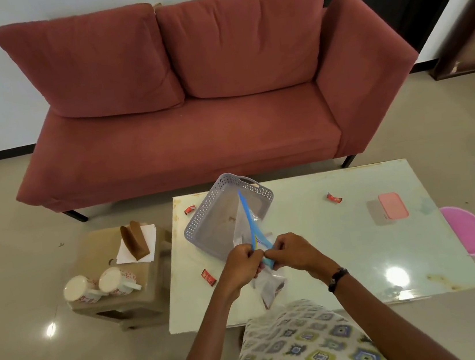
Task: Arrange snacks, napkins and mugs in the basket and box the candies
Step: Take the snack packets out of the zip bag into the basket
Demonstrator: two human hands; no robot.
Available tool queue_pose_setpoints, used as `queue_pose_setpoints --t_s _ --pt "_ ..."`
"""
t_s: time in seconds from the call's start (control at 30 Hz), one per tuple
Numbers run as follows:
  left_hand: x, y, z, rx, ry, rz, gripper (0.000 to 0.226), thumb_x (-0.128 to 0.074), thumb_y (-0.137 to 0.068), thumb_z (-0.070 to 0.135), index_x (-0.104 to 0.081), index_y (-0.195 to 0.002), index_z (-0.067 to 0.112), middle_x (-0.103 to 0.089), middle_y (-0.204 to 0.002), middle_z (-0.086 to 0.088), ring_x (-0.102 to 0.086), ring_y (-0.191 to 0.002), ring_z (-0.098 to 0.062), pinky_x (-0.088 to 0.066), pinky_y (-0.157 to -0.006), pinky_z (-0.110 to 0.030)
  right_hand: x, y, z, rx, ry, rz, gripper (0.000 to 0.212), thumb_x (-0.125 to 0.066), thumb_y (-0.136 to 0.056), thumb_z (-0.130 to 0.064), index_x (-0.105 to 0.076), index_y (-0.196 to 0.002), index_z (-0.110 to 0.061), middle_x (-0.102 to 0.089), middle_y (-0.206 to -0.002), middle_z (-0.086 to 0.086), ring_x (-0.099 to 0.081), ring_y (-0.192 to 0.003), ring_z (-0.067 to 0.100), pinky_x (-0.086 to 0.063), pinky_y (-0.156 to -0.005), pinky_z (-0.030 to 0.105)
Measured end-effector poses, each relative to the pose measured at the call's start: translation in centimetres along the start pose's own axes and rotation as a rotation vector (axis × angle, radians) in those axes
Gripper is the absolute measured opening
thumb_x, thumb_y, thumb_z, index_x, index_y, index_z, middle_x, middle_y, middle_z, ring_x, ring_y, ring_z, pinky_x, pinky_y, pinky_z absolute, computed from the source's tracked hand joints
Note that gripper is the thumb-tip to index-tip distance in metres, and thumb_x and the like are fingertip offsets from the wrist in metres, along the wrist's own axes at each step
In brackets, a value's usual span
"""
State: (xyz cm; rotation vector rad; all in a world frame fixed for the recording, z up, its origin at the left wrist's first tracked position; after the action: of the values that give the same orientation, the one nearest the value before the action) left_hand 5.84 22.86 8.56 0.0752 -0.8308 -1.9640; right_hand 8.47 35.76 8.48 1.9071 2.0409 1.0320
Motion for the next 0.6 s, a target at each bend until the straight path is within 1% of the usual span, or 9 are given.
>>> queue_pose_setpoints --t_s 0.07,0.13,0.2,0.27,0.37,0.4,0.47,0.53,0.6 --pt "-0.1 0.2 -0.3 -0.008 -0.046 0.054 0.019 -0.046 -0.091 0.015 -0.061 -0.088 0.003 -0.058 -0.062 0.001 -0.051 -0.051 -0.007 -0.043 -0.047 -0.013 0.3 -0.1 -0.1 0.009 0.083 0.113 0.032 -0.066 -0.079 -0.023 -0.045 -0.055 -0.017 -0.064 -0.06 0.005 -0.062 -0.064 0.018 -0.042 -0.058 0.021" --pt "-0.1 0.4 -0.3 -0.02 -0.051 0.083 0.02 -0.046 -0.092 0.017 -0.06 -0.091 0.003 -0.058 -0.063 0.001 -0.051 -0.052 -0.007 -0.043 -0.047 -0.013 0.3 -0.1 -0.2 0.019 0.1 0.166 0.032 -0.066 -0.078 -0.023 -0.041 -0.058 -0.017 -0.058 -0.056 -0.002 -0.063 -0.062 0.018 -0.039 -0.054 0.019" --pt "-0.1 0.4 -0.1 -0.035 -0.069 0.085 0.019 -0.047 -0.094 0.02 -0.059 -0.089 0.007 -0.058 -0.063 0.002 -0.052 -0.054 -0.006 -0.043 -0.048 -0.012 0.2 -0.2 -0.2 0.022 0.12 0.157 0.028 -0.065 -0.078 -0.024 -0.043 -0.063 -0.017 -0.061 -0.06 -0.001 -0.067 -0.064 0.019 -0.045 -0.058 0.022" --pt "-0.1 0.4 0.2 -0.052 -0.097 0.057 0.018 -0.047 -0.094 0.022 -0.058 -0.09 0.009 -0.058 -0.065 0.003 -0.053 -0.055 -0.007 -0.043 -0.049 -0.012 0.1 -0.4 -0.4 0.027 0.205 0.124 0.022 -0.063 -0.08 -0.026 -0.047 -0.071 -0.016 -0.067 -0.072 0.006 -0.066 -0.07 0.019 -0.051 -0.066 0.028" --pt "-0.5 0.7 0.4 -0.08 -0.127 0.004 0.018 -0.045 -0.094 0.02 -0.057 -0.086 0.009 -0.058 -0.065 0.003 -0.053 -0.055 -0.008 -0.042 -0.051 -0.013 0.1 -0.9 -1.0 0.079 0.308 0.166 0.016 -0.06 -0.085 -0.028 -0.056 -0.084 -0.013 -0.069 -0.091 0.009 -0.058 -0.076 0.019 -0.048 -0.068 0.029" --pt "-0.6 0.8 0.4 -0.085 -0.13 -0.001 0.018 -0.045 -0.094 0.02 -0.057 -0.085 0.01 -0.058 -0.065 0.003 -0.053 -0.055 -0.008 -0.041 -0.051 -0.012 0.1 -1.0 -1.3 0.107 0.308 0.19 0.017 -0.059 -0.085 -0.027 -0.059 -0.088 -0.009 -0.069 -0.093 0.009 -0.058 -0.077 0.021 -0.05 -0.07 0.03" --pt "-0.6 0.9 0.5 -0.083 -0.113 0.001 0.02 -0.044 -0.095 0.02 -0.057 -0.083 0.01 -0.058 -0.064 0.002 -0.053 -0.055 -0.007 -0.041 -0.049 -0.011 -0.1 -1.2 -1.9 0.165 0.3 0.223 0.018 -0.058 -0.085 -0.02 -0.064 -0.089 -0.004 -0.07 -0.091 0.011 -0.062 -0.08 0.027 -0.054 -0.075 0.038" --pt "-0.3 1.0 0.6 -0.067 -0.094 -0.008 0.023 -0.045 -0.095 0.023 -0.058 -0.082 0.01 -0.059 -0.063 0.001 -0.053 -0.053 -0.007 -0.042 -0.048 -0.011 -0.3 -1.0 -2.4 0.21 0.32 0.246 0.014 -0.058 -0.081 -0.013 -0.064 -0.084 0.0 -0.07 -0.086 0.014 -0.063 -0.079 0.03 -0.052 -0.074 0.039" --pt "0.0 1.1 0.6 -0.05 -0.113 -0.029 0.025 -0.046 -0.094 0.025 -0.059 -0.078 0.011 -0.059 -0.062 0.0 -0.052 -0.053 -0.007 -0.043 -0.05 -0.014 -0.4 -0.7 -2.5 0.231 0.335 0.264 0.012 -0.058 -0.079 -0.01 -0.063 -0.081 0.001 -0.069 -0.083 0.014 -0.062 -0.077 0.031 -0.051 -0.072 0.038"
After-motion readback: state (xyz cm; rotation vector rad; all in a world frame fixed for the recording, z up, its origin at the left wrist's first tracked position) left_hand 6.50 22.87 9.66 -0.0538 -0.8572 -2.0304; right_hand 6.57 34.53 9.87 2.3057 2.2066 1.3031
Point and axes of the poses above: each hand's wrist, its own y-axis away from the middle knuckle, its own x-axis out of the back of the hand, z = x × y, the point moved 4 cm from there along -y, towards the middle knuckle
